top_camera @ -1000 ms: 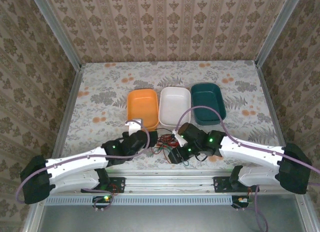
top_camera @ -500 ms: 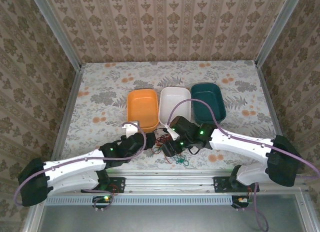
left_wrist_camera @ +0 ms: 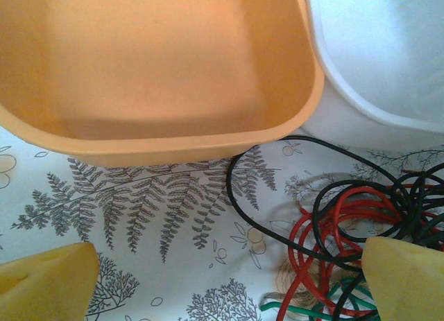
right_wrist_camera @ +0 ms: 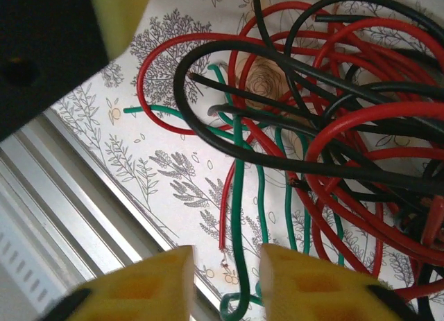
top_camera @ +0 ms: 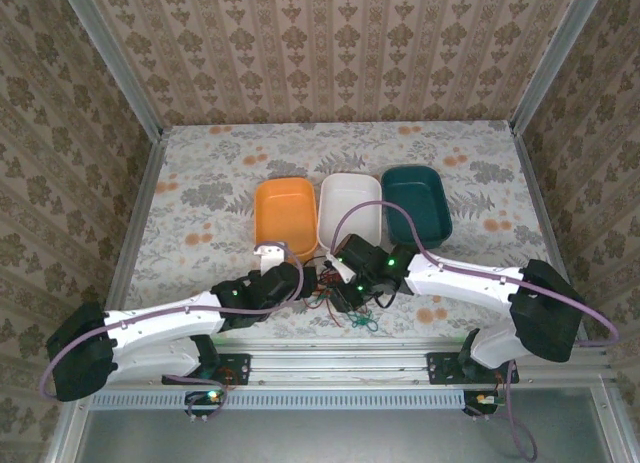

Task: Untangle the cables

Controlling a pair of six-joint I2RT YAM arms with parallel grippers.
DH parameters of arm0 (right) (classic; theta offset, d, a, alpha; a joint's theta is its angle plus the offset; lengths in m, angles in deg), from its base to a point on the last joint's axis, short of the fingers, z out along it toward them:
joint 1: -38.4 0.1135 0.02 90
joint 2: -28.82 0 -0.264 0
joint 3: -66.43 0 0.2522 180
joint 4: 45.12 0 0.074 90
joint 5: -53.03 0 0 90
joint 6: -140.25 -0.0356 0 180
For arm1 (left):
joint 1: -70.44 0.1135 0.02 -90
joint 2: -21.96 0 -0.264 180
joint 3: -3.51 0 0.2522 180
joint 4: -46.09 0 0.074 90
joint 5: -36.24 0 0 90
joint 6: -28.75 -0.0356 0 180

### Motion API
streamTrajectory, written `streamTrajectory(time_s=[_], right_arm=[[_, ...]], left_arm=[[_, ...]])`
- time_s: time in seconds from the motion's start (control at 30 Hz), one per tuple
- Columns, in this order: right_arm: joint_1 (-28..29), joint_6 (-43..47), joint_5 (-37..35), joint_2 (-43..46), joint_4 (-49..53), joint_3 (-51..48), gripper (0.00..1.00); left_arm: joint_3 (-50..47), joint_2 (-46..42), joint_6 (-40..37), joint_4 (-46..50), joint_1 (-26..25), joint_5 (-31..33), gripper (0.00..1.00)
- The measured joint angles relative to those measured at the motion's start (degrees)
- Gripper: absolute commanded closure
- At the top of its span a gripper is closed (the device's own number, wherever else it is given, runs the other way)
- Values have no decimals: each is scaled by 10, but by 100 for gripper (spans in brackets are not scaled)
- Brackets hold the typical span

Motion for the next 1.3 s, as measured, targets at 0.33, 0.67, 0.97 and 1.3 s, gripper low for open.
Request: streamTrajectory(time_s=[0.33, 0.67, 0.97, 1.3], right_arm=[[-47, 5, 23, 108, 12, 0, 98], [-205, -42, 148, 244, -11, -3, 99], [-237, -125, 230, 269, -85, -49, 100], [-266, -184, 236, 308, -124, -89, 100]], left_arm=[[0, -8, -59, -48, -9, -44, 0], [-8, -38, -139, -123, -19, -114, 0], [27, 102, -200, -178, -49, -192, 0], [148, 254, -271, -190, -63, -230, 20]])
